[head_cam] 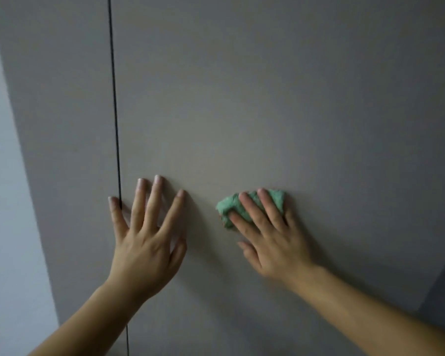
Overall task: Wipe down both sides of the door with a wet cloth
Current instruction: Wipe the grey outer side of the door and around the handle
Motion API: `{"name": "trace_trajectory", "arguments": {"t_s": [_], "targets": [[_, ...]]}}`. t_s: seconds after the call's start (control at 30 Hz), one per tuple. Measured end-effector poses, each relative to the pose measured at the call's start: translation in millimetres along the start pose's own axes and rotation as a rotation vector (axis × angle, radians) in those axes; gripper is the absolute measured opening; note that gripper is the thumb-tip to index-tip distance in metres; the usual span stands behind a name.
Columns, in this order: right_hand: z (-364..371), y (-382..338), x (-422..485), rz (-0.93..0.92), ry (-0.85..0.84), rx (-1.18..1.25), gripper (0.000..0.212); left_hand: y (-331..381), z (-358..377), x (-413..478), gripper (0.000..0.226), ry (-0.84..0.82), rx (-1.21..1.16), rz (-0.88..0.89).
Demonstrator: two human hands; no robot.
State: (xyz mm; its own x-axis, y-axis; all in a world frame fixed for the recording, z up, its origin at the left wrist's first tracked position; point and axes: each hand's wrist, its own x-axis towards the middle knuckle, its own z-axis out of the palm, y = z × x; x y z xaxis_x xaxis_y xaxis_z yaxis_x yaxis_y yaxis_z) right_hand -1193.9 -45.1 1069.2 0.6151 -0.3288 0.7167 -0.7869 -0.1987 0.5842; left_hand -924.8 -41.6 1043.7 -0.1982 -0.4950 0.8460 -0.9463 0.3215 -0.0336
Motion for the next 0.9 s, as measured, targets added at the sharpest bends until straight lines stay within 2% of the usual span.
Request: {"name": "trace_trajectory", "arguments": {"t_s": [0.07, 0.2, 0.23, 0.33, 0.4, 0.53, 0.63, 0.7, 0.83, 0.9], "targets": [[-8, 12, 39, 0.062, 0.044, 0.015, 0.070, -14, -1, -1, 0.075, 0.005, 0.008, 0.039], [-14, 22, 101, 0.329, 0.113, 0.085, 0.069, -29, -2, -4, 0.074, 0.004, -0.009, 0.042], [-10, 9, 96, 0.313, 0.096, 0.073, 0.071, -33, -2, -6, 0.075, -0.003, -0.014, 0.030], [5, -48, 52, 0.089, -0.032, 0.028, 0.072, -53, -6, -15, 0.075, -0.019, -0.022, 0.008], [6, -68, 38, 0.034, -0.060, -0.001, 0.071, -71, -9, -22, 0.075, -0.034, -0.013, 0.009], [-9, -67, 111, 0.058, -0.006, 0.031, 0.070, -100, -12, -33, 0.075, -0.032, -0.006, 0.007], [-18, -70, 182, 0.195, 0.051, 0.053, 0.072, -111, -8, -43, 0.077, -0.021, -0.021, 0.004], [-15, -89, 188, 0.196, 0.047, 0.029, 0.075, -117, -4, -51, 0.077, -0.011, -0.037, -0.001], [-1, -132, 131, -0.083, -0.077, -0.047, 0.075, -129, 4, -74, 0.079, -0.024, -0.049, -0.007], [-3, -135, 131, -0.142, -0.091, -0.065, 0.070, -134, 7, -86, 0.079, -0.024, -0.058, -0.005]]}}
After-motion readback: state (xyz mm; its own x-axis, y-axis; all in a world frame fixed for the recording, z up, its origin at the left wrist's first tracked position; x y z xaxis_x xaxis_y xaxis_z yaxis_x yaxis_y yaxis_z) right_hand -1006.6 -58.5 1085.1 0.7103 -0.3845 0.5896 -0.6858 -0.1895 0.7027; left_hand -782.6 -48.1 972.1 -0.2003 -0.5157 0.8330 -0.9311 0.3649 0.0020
